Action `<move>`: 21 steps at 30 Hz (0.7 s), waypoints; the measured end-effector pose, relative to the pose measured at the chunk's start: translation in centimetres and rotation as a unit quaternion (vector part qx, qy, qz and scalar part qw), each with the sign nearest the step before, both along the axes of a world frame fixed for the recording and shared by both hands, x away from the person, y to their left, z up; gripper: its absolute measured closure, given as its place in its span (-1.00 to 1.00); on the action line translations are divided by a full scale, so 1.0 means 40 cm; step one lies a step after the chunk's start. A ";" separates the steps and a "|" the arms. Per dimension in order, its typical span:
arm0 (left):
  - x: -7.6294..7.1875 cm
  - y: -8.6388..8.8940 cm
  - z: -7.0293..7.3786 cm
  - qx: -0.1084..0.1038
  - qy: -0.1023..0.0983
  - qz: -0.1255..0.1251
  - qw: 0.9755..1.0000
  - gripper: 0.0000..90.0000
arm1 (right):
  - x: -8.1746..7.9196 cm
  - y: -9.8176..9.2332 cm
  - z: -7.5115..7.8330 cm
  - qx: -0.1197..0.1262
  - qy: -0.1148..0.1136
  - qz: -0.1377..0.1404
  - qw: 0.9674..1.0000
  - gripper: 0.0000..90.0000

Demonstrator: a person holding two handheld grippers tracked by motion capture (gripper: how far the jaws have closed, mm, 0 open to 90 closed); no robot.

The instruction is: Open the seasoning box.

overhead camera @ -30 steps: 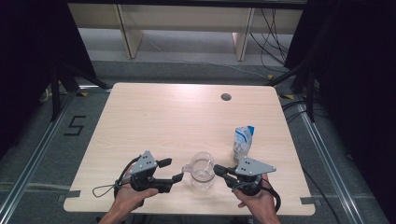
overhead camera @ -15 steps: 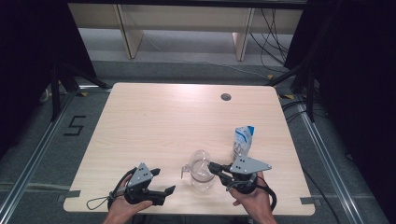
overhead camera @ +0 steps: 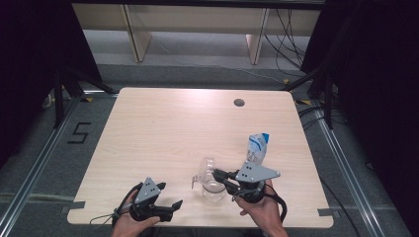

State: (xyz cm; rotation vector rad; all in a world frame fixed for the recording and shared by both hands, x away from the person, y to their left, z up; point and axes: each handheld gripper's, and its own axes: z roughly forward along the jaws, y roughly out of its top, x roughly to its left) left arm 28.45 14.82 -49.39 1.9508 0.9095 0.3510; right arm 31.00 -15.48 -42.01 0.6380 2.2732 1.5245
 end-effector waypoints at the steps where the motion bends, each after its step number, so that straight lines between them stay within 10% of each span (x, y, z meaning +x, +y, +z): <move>1: 0.001 0.001 -0.001 0.003 -0.001 -0.003 1.000 -0.63 | 0.001 0.005 0.001 -0.001 0.000 0.005 1.000 0.90; 21: 0.001 -0.001 -0.012 -0.007 0.006 0.007 1.000 -0.64 | -0.002 0.061 -0.011 -0.007 0.005 0.027 1.000 0.88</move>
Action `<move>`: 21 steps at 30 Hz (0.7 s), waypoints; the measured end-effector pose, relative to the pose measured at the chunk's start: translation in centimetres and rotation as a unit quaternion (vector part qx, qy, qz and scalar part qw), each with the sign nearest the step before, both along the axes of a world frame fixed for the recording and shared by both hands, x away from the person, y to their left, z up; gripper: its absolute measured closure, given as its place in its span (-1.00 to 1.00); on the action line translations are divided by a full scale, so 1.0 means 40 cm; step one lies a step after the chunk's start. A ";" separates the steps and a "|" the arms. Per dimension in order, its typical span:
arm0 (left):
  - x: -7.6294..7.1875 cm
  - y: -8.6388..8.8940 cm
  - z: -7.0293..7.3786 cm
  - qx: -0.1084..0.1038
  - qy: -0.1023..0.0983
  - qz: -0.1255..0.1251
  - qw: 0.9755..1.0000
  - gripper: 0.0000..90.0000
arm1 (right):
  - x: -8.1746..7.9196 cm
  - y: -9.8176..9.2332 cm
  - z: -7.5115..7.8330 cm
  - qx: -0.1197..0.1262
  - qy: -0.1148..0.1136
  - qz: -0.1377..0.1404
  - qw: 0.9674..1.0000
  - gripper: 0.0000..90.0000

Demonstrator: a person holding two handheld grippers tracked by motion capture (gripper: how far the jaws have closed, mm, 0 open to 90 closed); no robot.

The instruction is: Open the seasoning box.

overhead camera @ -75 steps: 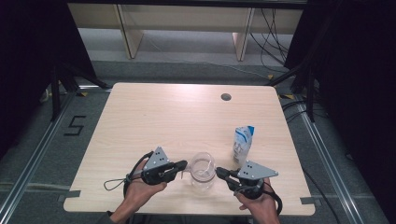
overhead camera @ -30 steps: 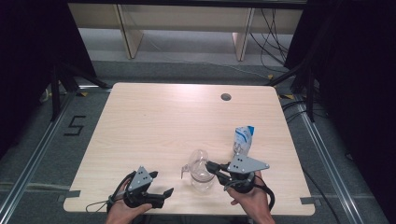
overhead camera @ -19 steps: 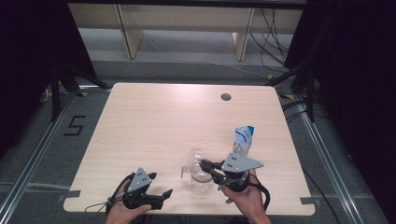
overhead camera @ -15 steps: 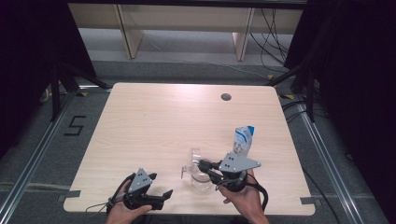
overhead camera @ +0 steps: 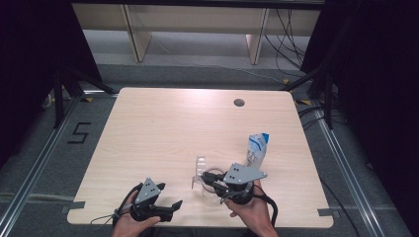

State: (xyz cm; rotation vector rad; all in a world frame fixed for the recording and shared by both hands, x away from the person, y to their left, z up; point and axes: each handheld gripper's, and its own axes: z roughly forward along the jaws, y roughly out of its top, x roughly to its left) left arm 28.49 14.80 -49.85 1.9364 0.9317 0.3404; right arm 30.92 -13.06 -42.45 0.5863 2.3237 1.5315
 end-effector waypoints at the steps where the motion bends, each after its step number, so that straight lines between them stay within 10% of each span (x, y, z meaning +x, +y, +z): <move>1: 0.000 0.001 0.000 0.001 0.002 -0.001 1.000 -0.64 | 0.001 0.001 -0.001 0.000 -0.003 0.003 1.000 0.87; 11: 0.000 0.000 -0.003 -0.001 0.006 0.001 1.000 -0.64 | 0.002 -0.015 -0.003 0.002 0.002 -0.009 1.000 0.79; 21: 0.002 0.002 -0.007 -0.002 0.007 -0.003 1.000 -0.64 | -0.015 -0.115 -0.023 0.014 0.014 -0.068 0.998 0.16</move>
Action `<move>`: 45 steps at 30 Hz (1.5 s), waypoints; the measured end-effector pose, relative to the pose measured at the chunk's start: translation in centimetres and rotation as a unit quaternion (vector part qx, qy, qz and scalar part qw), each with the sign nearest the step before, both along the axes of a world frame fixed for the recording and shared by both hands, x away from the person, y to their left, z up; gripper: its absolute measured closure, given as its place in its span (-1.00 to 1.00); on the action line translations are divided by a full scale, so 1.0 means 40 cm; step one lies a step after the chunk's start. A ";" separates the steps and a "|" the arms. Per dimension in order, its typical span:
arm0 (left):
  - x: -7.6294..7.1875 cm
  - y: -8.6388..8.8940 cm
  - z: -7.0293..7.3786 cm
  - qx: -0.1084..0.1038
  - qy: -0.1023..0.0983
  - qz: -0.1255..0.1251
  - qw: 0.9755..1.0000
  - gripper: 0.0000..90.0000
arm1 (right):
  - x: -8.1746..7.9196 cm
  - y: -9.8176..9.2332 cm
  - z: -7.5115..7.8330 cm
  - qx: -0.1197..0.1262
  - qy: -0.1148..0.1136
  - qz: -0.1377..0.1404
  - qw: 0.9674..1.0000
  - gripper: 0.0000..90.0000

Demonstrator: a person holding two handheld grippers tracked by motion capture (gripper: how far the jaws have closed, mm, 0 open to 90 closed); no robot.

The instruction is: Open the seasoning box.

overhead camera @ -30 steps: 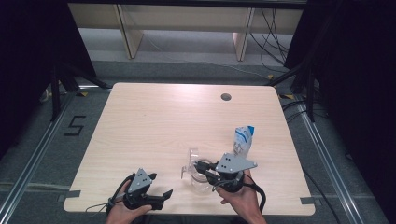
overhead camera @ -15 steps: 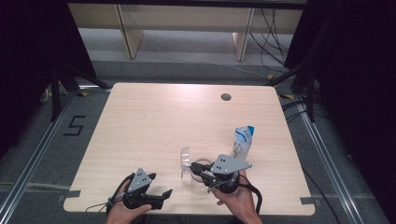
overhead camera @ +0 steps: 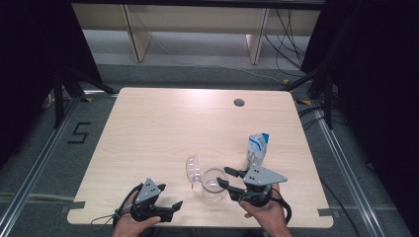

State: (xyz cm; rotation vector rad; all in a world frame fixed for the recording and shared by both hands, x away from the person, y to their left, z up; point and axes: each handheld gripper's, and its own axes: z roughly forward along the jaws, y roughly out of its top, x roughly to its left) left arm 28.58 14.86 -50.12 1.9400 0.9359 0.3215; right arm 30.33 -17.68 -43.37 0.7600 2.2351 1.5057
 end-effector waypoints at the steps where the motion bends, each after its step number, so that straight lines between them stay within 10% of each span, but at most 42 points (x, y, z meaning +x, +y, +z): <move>1: 0.000 -0.001 -0.002 -0.006 0.003 0.005 1.000 -0.65 | -0.002 -0.013 -0.004 -0.002 -0.002 -0.008 1.000 0.13; 14: 0.005 0.007 -0.007 0.011 -0.005 0.007 1.000 -0.65 | -0.008 -0.104 -0.042 0.009 0.005 -0.096 0.995 -0.19; 25: 0.004 0.005 -0.007 0.018 0.003 0.013 1.000 -0.65 | 0.006 -0.158 -0.067 0.021 0.021 -0.192 0.981 -0.45; 45: 0.002 0.001 -0.010 0.010 0.008 0.016 1.000 -0.65 | 0.093 -0.168 -0.122 0.001 0.007 -0.250 0.968 -0.60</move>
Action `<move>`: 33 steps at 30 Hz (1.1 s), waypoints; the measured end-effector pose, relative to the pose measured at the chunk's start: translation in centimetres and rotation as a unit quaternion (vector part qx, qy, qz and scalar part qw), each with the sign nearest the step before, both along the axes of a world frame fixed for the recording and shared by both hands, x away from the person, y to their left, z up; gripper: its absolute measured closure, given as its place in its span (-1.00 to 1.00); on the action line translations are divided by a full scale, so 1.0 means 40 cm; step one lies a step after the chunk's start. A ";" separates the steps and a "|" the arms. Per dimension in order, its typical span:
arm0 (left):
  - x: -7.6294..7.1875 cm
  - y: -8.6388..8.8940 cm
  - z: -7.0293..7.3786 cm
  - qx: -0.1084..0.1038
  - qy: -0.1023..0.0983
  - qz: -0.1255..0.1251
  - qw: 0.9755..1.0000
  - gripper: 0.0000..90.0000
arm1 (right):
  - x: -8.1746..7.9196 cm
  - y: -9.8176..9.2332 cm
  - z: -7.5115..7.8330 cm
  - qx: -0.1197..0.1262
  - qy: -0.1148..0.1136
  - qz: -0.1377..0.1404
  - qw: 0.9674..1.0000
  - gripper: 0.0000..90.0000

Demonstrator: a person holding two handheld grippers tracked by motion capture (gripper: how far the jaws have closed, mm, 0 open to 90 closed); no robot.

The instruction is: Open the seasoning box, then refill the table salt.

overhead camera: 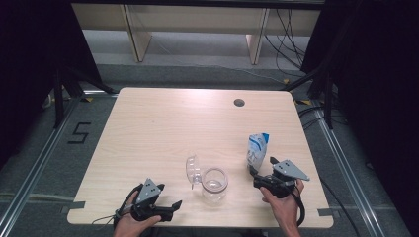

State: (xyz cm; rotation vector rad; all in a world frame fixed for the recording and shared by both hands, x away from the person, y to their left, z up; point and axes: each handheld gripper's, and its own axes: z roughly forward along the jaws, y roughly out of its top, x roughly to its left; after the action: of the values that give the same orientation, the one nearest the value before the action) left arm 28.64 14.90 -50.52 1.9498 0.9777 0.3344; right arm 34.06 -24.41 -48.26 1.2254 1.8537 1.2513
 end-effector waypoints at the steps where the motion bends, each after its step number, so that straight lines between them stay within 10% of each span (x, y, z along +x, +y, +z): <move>1: 0.000 0.000 0.000 0.001 0.000 0.000 1.000 -0.65 | 0.001 0.001 0.001 0.002 0.004 0.003 1.000 -0.60; 33: 0.002 -0.005 -0.001 -0.009 -0.008 -0.005 1.000 -0.65 | 0.073 0.048 -0.052 -0.009 -0.025 -0.038 0.999 -0.58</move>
State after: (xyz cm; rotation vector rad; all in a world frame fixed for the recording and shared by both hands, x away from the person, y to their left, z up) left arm 28.71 14.69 -50.55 1.9328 0.9570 0.3344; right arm 36.96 -22.49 -50.35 1.2331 1.7627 1.2093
